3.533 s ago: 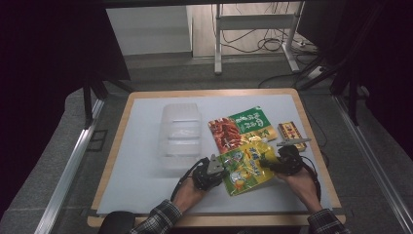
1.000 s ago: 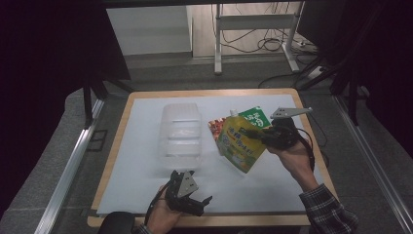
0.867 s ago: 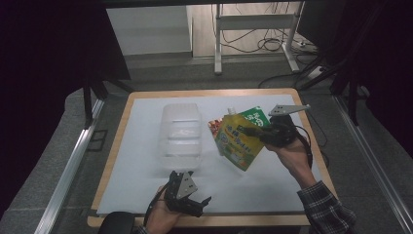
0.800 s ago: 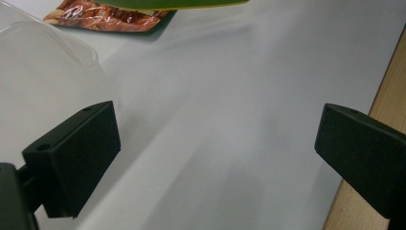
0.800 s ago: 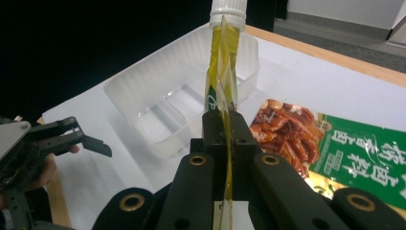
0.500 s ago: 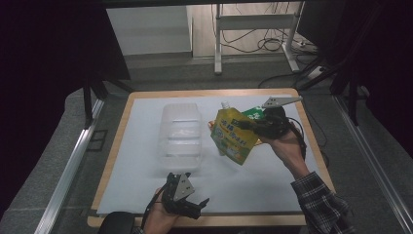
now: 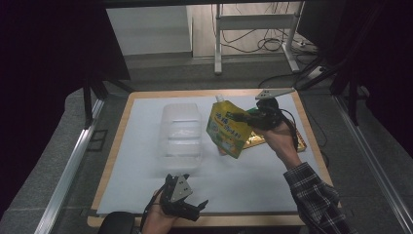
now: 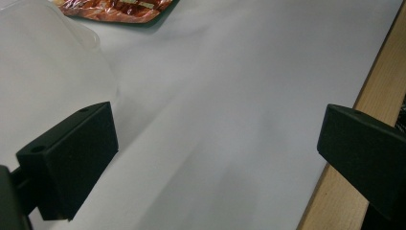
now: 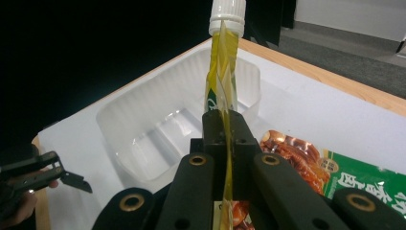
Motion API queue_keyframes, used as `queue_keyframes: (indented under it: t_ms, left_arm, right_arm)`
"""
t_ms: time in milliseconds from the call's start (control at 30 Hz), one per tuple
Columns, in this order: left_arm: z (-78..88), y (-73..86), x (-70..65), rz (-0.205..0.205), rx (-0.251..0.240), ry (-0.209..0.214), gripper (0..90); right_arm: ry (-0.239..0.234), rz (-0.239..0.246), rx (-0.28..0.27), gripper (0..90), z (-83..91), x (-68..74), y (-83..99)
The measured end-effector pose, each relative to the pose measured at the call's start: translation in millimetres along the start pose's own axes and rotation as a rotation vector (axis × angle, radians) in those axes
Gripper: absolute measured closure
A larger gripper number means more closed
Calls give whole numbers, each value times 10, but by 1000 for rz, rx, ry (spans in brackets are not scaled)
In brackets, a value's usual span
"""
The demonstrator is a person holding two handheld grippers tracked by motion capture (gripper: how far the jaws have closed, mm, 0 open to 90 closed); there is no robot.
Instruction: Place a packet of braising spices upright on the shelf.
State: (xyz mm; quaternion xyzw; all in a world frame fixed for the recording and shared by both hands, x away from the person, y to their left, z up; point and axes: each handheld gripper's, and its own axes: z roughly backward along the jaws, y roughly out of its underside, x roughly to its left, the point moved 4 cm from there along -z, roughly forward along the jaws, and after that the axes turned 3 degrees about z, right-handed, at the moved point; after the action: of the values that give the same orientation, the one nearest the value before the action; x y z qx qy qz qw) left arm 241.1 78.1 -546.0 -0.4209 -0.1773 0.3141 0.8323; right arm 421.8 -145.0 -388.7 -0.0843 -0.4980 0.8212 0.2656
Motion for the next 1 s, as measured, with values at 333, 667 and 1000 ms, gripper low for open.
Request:
queue_keyframes:
  t_ms: [333,667,1000]
  left_arm:
    - [9,-1,-5,-3,-11,2,2]
    - [30,-13,0,-5,-28,-4,3]
    - [25,-9,2,-8,-27,1,3]
  right_arm:
    - [-4,-3,-14,885,-93,-66,-127]
    - [-13,3,-23,885,-224,-122,-284]
    - [-24,20,-31,885,-352,-174,-449]
